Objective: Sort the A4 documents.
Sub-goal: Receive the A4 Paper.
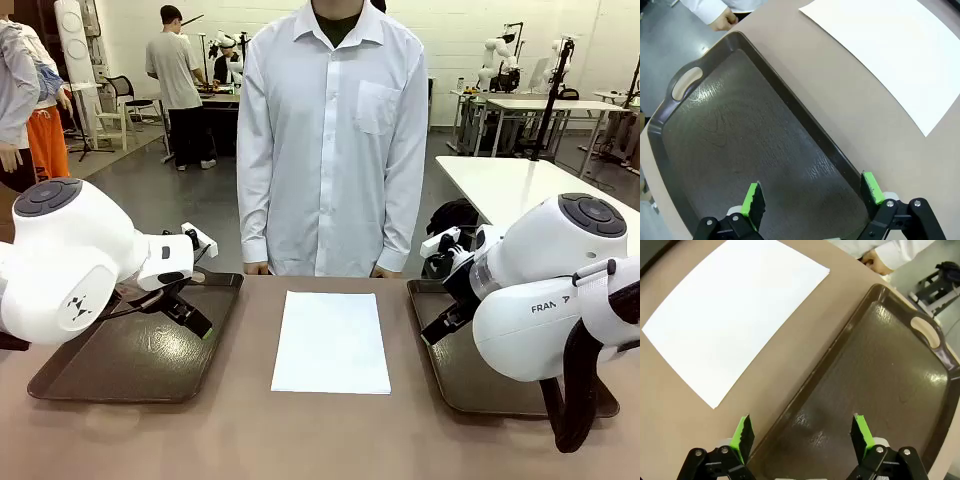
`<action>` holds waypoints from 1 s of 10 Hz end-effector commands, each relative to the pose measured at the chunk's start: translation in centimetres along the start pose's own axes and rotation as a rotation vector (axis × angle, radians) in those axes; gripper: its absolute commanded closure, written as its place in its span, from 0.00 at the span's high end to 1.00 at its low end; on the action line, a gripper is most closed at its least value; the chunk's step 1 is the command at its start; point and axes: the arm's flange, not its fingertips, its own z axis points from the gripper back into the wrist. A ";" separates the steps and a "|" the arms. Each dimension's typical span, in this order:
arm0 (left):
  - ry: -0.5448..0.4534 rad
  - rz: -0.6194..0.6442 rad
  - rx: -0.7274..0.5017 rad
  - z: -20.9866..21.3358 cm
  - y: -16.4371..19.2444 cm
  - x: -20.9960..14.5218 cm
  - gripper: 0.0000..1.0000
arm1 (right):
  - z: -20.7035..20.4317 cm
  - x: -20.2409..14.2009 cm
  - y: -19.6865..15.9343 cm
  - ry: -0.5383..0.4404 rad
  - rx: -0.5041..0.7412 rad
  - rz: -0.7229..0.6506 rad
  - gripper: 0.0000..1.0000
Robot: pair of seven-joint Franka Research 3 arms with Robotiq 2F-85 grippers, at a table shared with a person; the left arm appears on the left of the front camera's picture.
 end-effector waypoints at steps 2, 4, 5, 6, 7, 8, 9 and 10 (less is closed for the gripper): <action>0.000 0.000 0.000 0.0 0.0 0.0 1.00 | 0.0 0.0 0.0 0.000 0.000 0.000 1.00; 0.000 0.000 0.000 0.0 0.0 0.0 1.00 | 0.0 0.0 0.0 0.000 0.000 0.000 1.00; 0.000 0.000 0.000 0.0 0.0 0.0 1.00 | 0.0 0.0 0.0 0.000 0.000 0.000 1.00; 0.000 0.000 0.000 0.0 0.0 0.0 1.00 | 0.0 0.0 0.0 0.000 0.000 0.000 1.00; 0.000 0.000 0.000 0.0 0.0 0.0 1.00 | 0.0 0.0 0.0 0.000 0.000 0.000 1.00; 0.000 0.000 0.000 0.0 0.0 0.0 1.00 | 0.0 0.0 0.0 0.000 0.000 0.000 1.00; 0.000 0.000 0.000 0.0 0.0 0.0 1.00 | 0.0 0.0 0.0 0.000 0.000 0.000 1.00; 0.000 0.000 0.000 0.0 0.0 0.0 1.00 | 0.0 0.0 0.0 0.000 0.000 0.000 1.00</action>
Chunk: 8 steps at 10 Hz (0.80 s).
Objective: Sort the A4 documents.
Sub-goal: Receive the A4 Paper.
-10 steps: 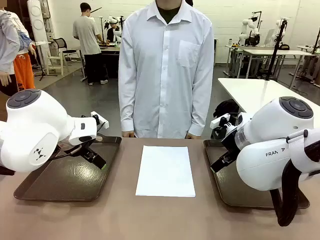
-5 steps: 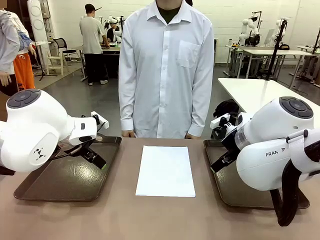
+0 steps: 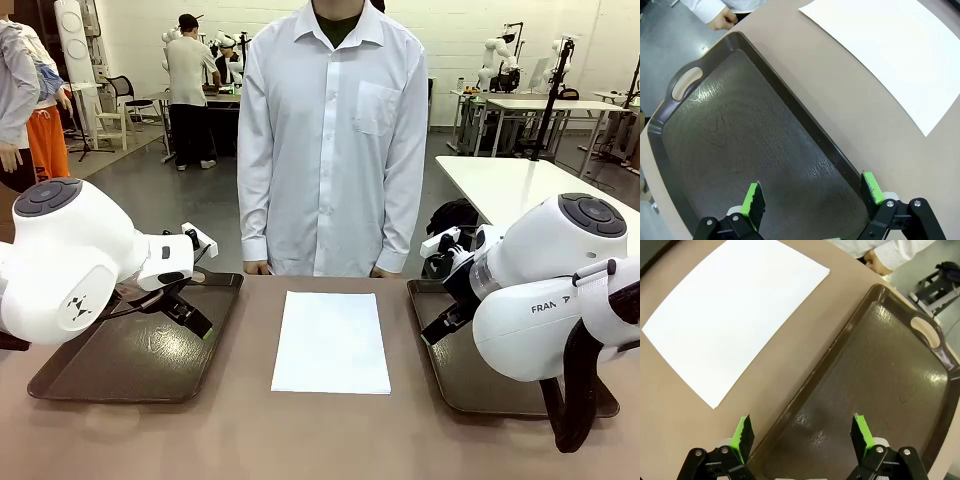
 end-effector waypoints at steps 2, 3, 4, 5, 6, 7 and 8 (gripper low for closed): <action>0.000 0.000 0.000 0.0 0.0 0.0 1.00 | 0.0 0.0 0.0 0.000 0.000 0.000 1.00; 0.000 0.000 0.000 0.0 0.0 0.0 1.00 | 0.0 0.0 0.0 0.000 0.000 0.000 1.00; 0.000 0.000 0.000 0.0 0.0 0.0 1.00 | 0.0 0.0 0.0 0.000 0.000 0.000 1.00; 0.000 0.000 0.000 0.0 0.0 0.0 1.00 | 0.0 0.0 0.0 0.000 0.000 0.000 1.00; 0.000 0.000 0.000 0.0 0.0 0.0 1.00 | 0.0 0.0 0.0 0.000 0.000 0.000 1.00; 0.000 0.000 0.000 0.0 0.0 0.0 1.00 | 0.0 0.0 0.0 0.000 0.000 0.000 1.00; 0.000 0.000 0.000 0.0 0.0 0.0 1.00 | 0.8 -0.3 -0.7 -0.006 0.010 -0.007 1.00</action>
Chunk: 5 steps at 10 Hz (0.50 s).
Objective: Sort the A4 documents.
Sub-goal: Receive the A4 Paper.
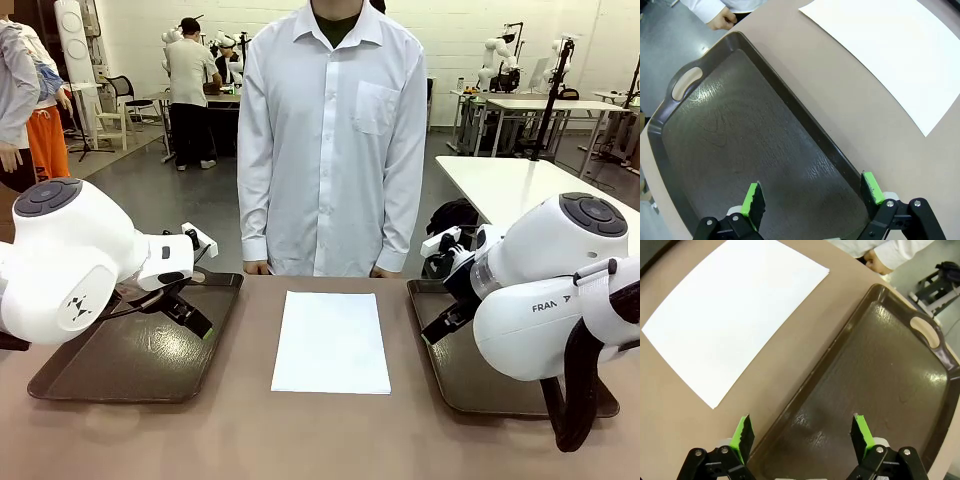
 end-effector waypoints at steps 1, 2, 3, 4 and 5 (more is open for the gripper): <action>-0.023 -0.003 0.048 2.1 0.4 -0.7 1.00 | 2.2 -1.0 -1.8 -0.042 0.073 -0.024 1.00; -0.043 -0.014 0.065 4.7 1.1 -1.7 1.00 | 4.2 -2.1 -3.9 -0.083 0.097 -0.047 1.00; -0.082 -0.039 0.045 7.3 1.5 -2.4 1.00 | 6.1 -3.2 -6.1 -0.118 0.132 -0.055 1.00; -0.117 -0.068 0.003 9.7 2.1 -3.3 1.00 | 8.2 -4.4 -8.1 -0.147 0.166 -0.059 1.00; -0.147 -0.097 -0.022 12.0 2.9 -4.3 1.00 | 10.4 -5.8 -9.9 -0.194 0.213 -0.049 1.00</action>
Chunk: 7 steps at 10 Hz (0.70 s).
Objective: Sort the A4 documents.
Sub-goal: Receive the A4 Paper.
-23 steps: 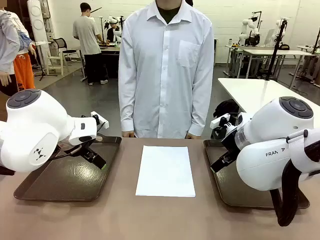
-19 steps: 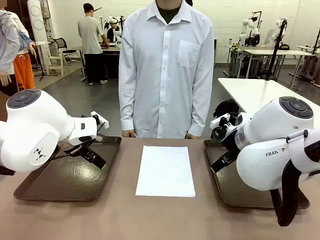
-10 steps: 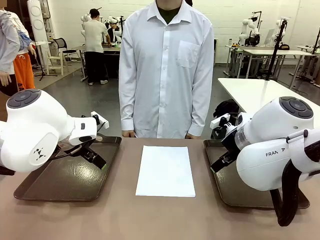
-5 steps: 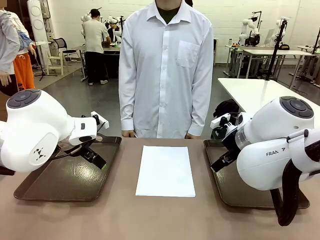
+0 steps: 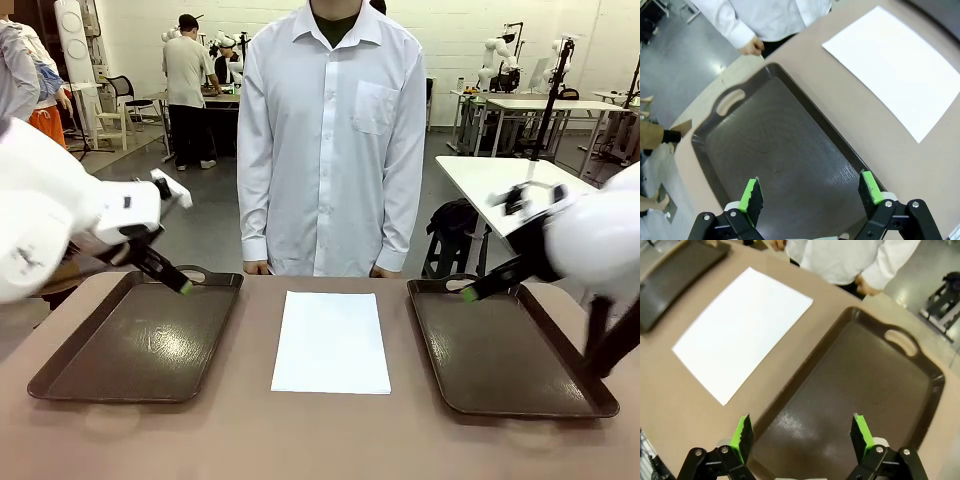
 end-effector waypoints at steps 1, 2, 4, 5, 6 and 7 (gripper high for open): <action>-0.020 -0.061 -0.105 6.5 0.1 -6.5 1.00 | 5.8 -4.9 -2.7 -0.075 0.105 0.027 1.00; -0.043 -0.032 -0.177 8.6 0.7 -7.3 1.00 | 7.9 -5.7 -3.5 -0.115 0.103 0.016 1.00; -0.144 0.015 -0.163 12.1 2.1 -8.6 1.00 | 10.3 -6.7 -5.1 -0.177 0.085 -0.044 1.00; -0.150 0.048 -0.180 13.1 2.9 -9.5 1.00 | 11.3 -7.1 -5.1 -0.202 0.079 -0.043 1.00; -0.144 0.021 -0.185 13.8 2.7 -10.1 1.00 | 12.2 -7.3 -4.9 -0.221 0.062 -0.034 1.00; -0.111 -0.004 -0.153 14.6 2.0 -10.5 1.00 | 12.8 -7.7 -4.8 -0.228 0.068 -0.038 1.00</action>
